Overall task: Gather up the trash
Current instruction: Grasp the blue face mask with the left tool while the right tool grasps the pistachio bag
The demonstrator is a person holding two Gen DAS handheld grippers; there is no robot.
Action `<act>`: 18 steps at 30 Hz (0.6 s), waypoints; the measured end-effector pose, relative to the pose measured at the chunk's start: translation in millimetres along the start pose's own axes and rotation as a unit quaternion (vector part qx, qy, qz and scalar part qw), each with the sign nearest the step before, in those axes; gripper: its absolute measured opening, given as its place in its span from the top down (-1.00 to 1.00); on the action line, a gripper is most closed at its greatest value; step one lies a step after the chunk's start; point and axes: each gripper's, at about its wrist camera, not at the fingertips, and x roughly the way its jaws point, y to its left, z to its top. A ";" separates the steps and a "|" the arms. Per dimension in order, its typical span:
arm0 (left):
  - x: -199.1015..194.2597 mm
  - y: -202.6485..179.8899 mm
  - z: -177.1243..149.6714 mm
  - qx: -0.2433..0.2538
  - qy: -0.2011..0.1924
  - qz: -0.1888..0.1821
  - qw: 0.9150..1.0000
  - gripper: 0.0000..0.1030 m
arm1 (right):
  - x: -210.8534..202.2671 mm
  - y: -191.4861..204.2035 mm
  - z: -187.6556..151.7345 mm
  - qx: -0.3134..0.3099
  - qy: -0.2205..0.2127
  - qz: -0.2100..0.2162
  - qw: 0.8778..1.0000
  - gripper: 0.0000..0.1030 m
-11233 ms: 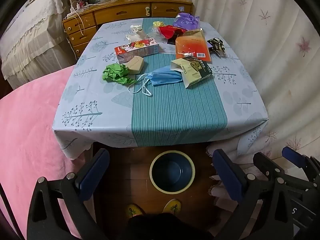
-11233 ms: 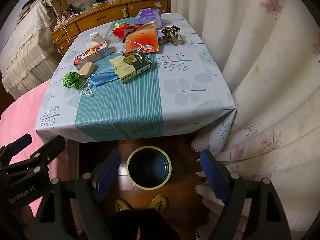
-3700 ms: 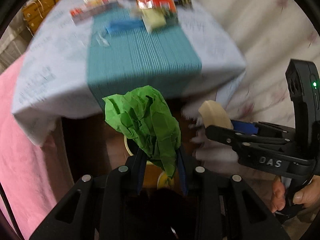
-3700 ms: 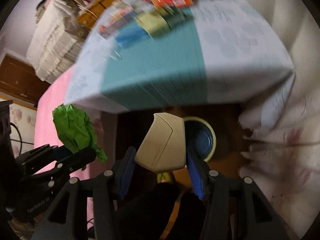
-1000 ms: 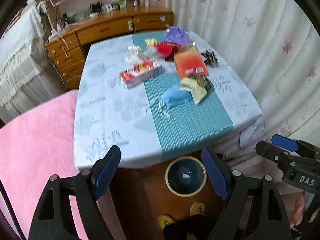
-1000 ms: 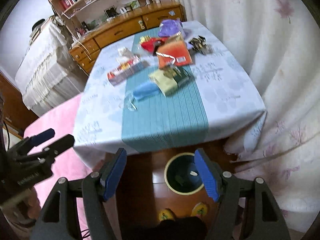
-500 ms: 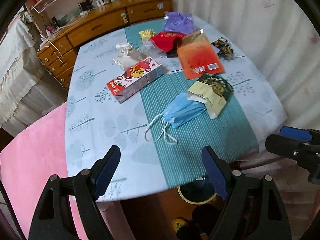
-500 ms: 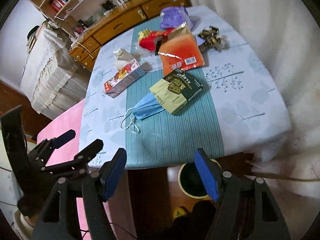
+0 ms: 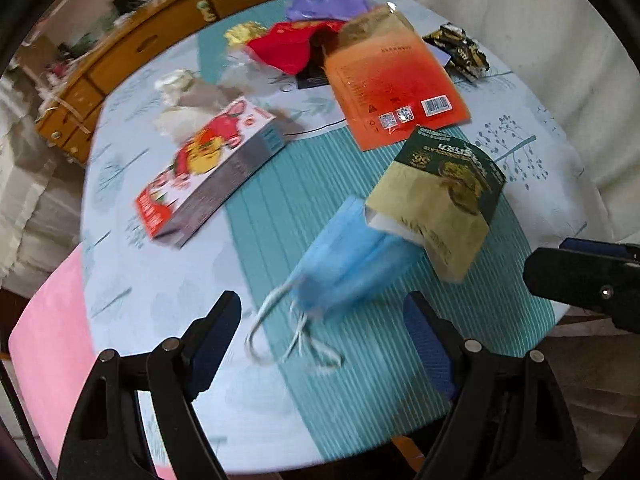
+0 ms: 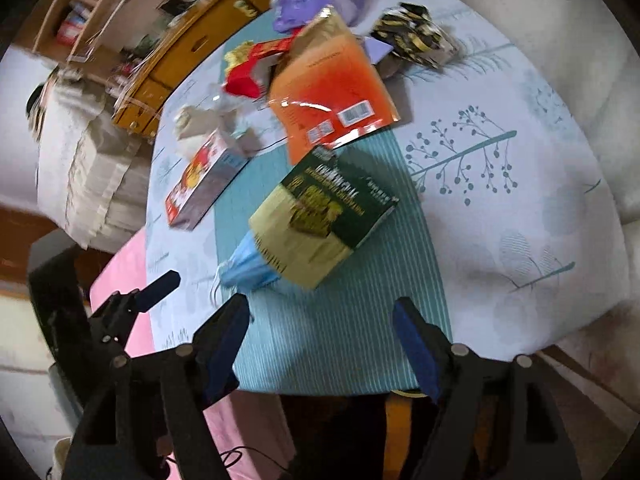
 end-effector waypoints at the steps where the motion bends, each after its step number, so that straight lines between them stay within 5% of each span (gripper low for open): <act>1: 7.8 1.8 5.7 0.004 0.004 -0.013 1.000 -0.59 | 3.4 -2.0 3.3 0.011 0.000 -0.002 1.000 -0.47; 7: 44.9 9.1 22.0 0.024 0.037 -0.081 0.996 -0.48 | 19.3 -8.0 17.7 0.083 -0.016 -0.004 0.996 -0.51; 13: 52.0 19.1 23.4 0.059 0.041 -0.120 0.990 0.09 | 48.9 -1.2 28.4 0.153 -0.014 -0.011 0.988 -0.62; 15: 53.1 24.6 25.1 0.070 0.041 -0.128 0.988 0.65 | 58.4 2.4 30.6 0.165 -0.012 -0.020 0.986 -0.63; 18: 58.8 40.1 28.3 0.054 0.055 -0.169 0.983 0.76 | 69.3 8.0 33.6 0.190 -0.018 -0.020 0.981 -0.69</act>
